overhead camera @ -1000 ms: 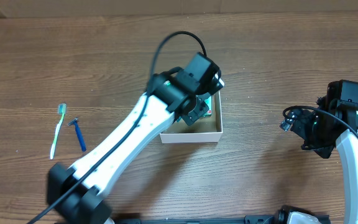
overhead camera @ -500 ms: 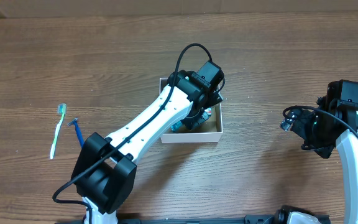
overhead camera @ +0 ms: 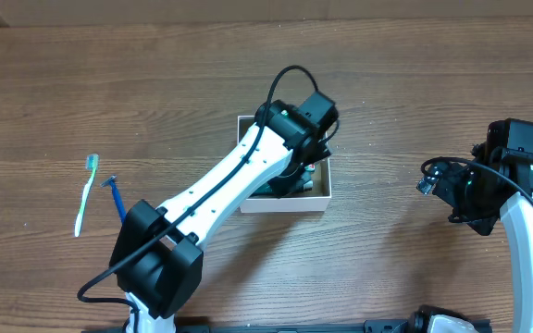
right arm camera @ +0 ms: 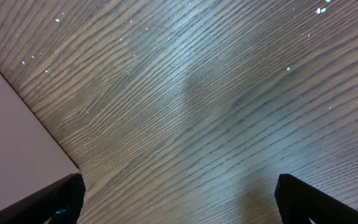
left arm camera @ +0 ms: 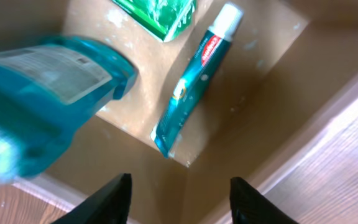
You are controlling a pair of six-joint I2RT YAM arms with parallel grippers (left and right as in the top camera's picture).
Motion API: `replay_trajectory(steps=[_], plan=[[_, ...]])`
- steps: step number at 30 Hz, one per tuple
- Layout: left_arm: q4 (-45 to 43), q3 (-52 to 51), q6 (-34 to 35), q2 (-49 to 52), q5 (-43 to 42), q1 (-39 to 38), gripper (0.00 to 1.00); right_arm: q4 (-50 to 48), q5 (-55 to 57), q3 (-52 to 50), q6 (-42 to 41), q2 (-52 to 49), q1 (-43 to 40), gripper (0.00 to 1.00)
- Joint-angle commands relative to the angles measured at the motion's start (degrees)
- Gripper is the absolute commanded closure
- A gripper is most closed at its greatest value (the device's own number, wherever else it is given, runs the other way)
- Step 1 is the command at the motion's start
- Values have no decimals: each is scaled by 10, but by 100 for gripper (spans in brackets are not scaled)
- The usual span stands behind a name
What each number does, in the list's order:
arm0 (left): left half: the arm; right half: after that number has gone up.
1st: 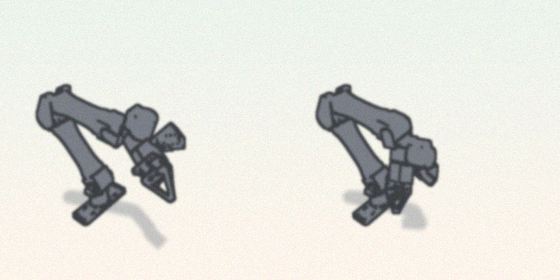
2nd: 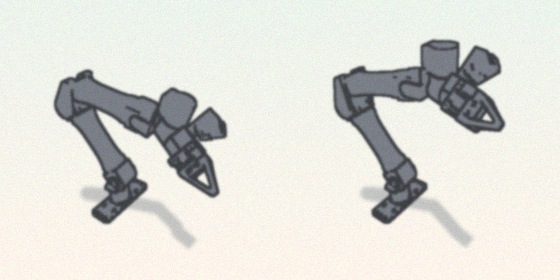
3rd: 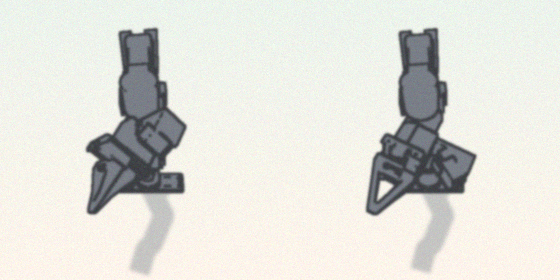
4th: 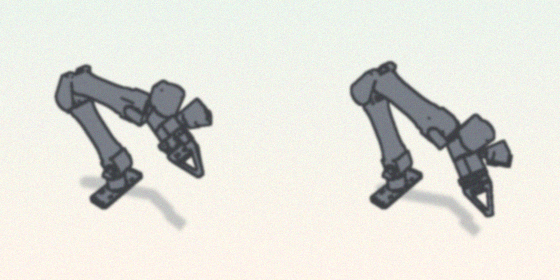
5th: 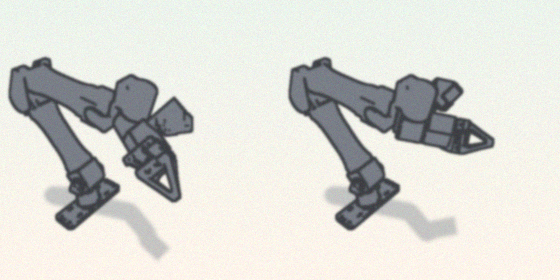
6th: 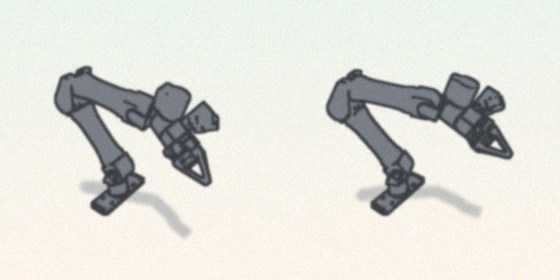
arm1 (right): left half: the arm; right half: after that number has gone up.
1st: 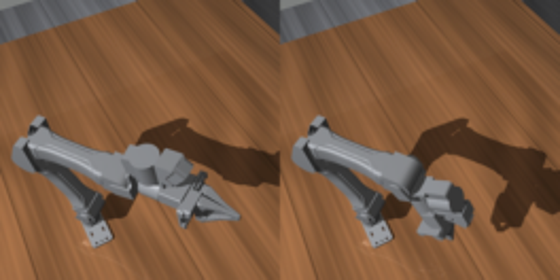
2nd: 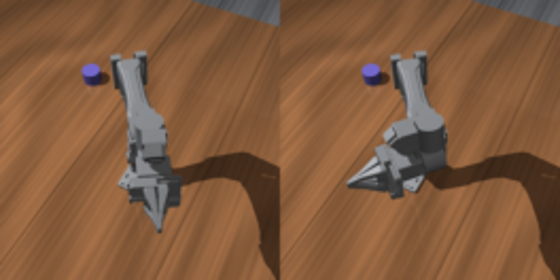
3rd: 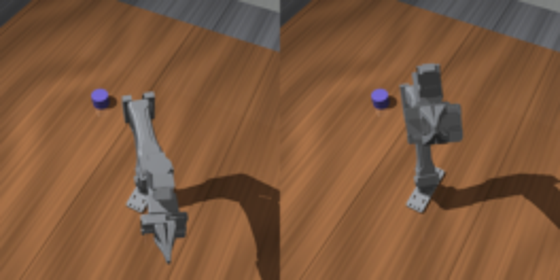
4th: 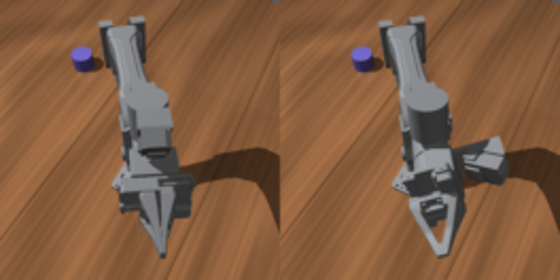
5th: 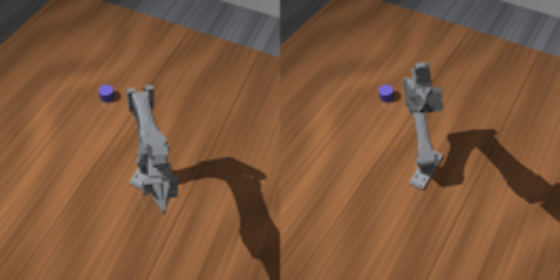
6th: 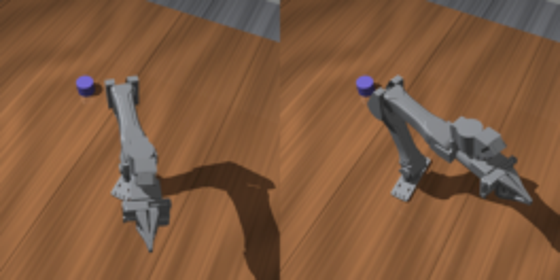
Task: Pack container
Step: 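Release the tube and move the left gripper to the blue razor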
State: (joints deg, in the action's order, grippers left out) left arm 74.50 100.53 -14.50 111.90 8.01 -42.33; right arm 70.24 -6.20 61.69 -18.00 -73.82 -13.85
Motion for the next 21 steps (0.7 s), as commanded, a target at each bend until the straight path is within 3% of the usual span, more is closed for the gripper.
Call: replay_trajectory(steps=[1,4,5,11,15,21], plan=[[39,84,106,-48,37,-13,41,-2,-3,1,3,10,0,0],[64,106,184,-94,82,6,33,-3,-3,1,3,11,0,0],[70,107,212,-113,91,20,0,-4,-4,1,2,10,0,0],[134,104,368,-228,83,203,0,-5,-4,1,2,10,0,0],[148,79,375,-269,61,316,0,-6,-4,1,2,10,0,0],[91,-71,366,-325,35,448,0,-6,-4,1,2,10,0,0]])
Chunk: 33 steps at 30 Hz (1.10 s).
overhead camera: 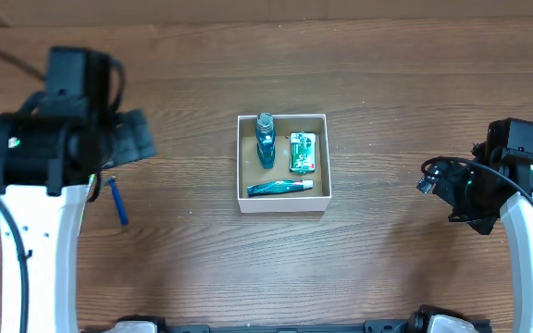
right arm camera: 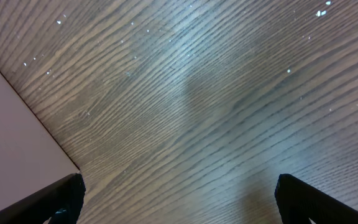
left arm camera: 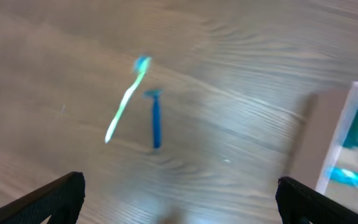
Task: Pack container
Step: 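Release the tube and move the left gripper to the blue razor, then grasp the blue razor with the left gripper and carry it into the box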
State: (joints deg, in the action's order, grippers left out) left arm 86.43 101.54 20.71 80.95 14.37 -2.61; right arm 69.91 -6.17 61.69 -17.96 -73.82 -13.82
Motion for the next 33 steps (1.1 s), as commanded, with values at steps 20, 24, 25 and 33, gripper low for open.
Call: replay_trajectory(steps=[20,24,25,33], plan=[[-348,-379,-120,177,-177,227,0,-4,-4,1,2,10,0,0],[-374,-380,-120,212,-176,227,0,-4,-4,1,2,10,0,0],[-381,-381,-120,219,-176,227,0,-4,-4,1,2,10,0,0],[-402,-382,-120,263,-171,224,0,-4,-4,1,2,10,0,0]])
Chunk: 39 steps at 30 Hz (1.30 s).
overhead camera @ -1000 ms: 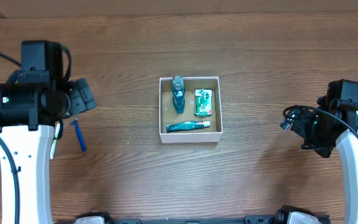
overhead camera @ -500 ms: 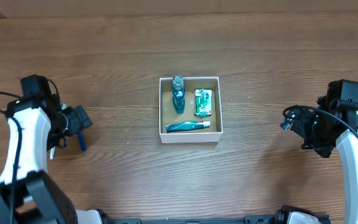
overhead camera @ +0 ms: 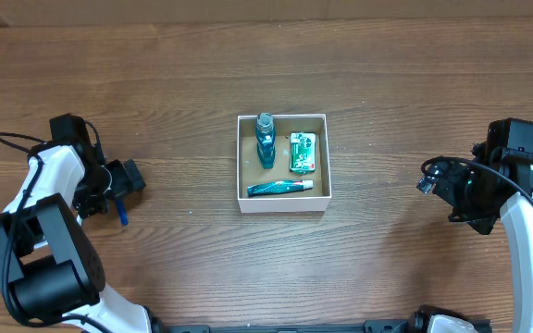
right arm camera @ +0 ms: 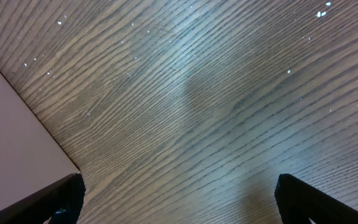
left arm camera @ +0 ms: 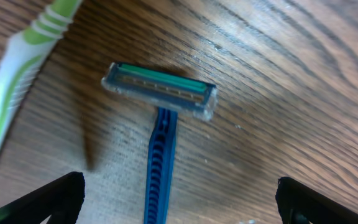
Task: Pack container
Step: 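Grasp the blue razor with the left gripper and carry it into the box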
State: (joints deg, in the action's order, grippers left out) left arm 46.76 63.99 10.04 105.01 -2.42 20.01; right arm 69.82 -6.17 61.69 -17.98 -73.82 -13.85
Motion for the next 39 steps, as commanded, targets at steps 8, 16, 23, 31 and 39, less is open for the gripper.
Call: replay_trajectory(steps=[8,16,23,31,39], plan=[[0,-7,-13,37,0,-2,6,-3,-4,1,2,10,0,0],[22,-7,-13,37,0,-2,55,-3,-4,1,2,10,0,0],[23,-7,-13,37,0,-2,85,-1,-4,1,2,10,0,0],[23,-2,-6,37,-1,-2,96,-2,-4,1,2,10,0,0],[59,65,-6,-26,-2,-59,96,-3,-4,1,2,10,0,0]])
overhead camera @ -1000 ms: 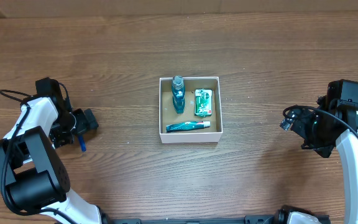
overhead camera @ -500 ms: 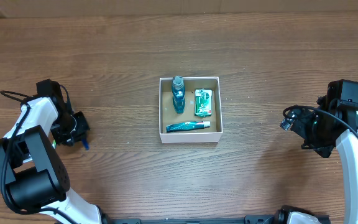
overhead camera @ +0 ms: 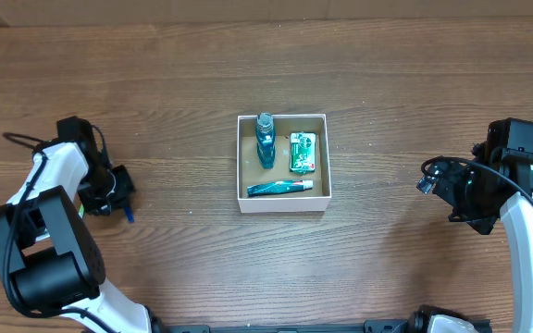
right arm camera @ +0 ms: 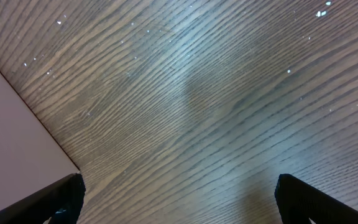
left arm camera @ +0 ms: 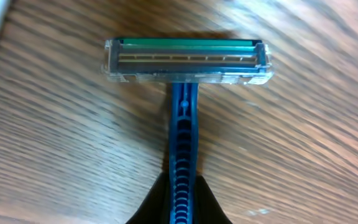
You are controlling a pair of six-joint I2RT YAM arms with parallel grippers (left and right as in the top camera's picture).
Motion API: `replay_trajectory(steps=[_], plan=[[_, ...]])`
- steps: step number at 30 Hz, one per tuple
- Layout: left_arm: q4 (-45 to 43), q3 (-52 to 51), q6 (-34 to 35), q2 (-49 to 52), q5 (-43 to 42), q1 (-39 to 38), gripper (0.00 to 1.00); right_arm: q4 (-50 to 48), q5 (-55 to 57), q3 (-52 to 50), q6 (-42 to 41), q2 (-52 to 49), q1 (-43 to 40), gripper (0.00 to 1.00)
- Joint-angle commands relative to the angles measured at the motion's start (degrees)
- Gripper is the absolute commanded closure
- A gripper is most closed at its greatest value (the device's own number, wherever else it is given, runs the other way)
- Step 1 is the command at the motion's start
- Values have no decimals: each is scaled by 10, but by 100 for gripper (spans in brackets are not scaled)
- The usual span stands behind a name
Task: Pack container
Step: 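Grasp the blue razor with the left gripper and carry it into the box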
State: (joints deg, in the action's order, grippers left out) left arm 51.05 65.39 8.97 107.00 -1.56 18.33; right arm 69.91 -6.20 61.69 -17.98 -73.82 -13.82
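Note:
A white box (overhead camera: 282,198) in the table's middle holds a teal mouthwash bottle (overhead camera: 265,141), a green packet (overhead camera: 303,152) and a toothpaste tube (overhead camera: 279,187). At the far left lies a blue razor (left arm camera: 183,112) on the wood, its clear head away from the camera. My left gripper (left arm camera: 181,205) is shut on the razor's ribbed blue handle. A green toothbrush lies just beside it, mostly hidden. My right gripper (right arm camera: 179,202) hangs open over bare wood at the far right.
The corner of the white box (right arm camera: 14,134) shows at the left of the right wrist view. The left arm (overhead camera: 49,190) bends over the table's left edge.
My left gripper was open above the razor's head; it now sits lower on the handle and has shut on it. The right arm is unchanged.
My left gripper was open inside the box over the mouthwash and toothpaste. Then it was out at the far left above the toothbrush and razor. Then it hung open close over the razor, and now it grips the razor's handle.

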Motion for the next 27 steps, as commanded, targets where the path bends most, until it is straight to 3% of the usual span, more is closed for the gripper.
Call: replay_trajectory(steps=[1,6,13,19,27], plan=[[22,62,5,-59,-10,-54,96,-4,-3,1,2,11,0,0],[27,145,-7,-176,-15,-176,96,-5,-3,1,2,10,0,0],[-30,193,-141,-253,-2,-402,96,-9,-4,1,2,10,0,0],[-24,191,-203,-205,36,-548,96,-10,-4,1,2,10,0,0],[-17,191,-211,-61,37,-573,96,-9,-4,1,2,10,0,0]])
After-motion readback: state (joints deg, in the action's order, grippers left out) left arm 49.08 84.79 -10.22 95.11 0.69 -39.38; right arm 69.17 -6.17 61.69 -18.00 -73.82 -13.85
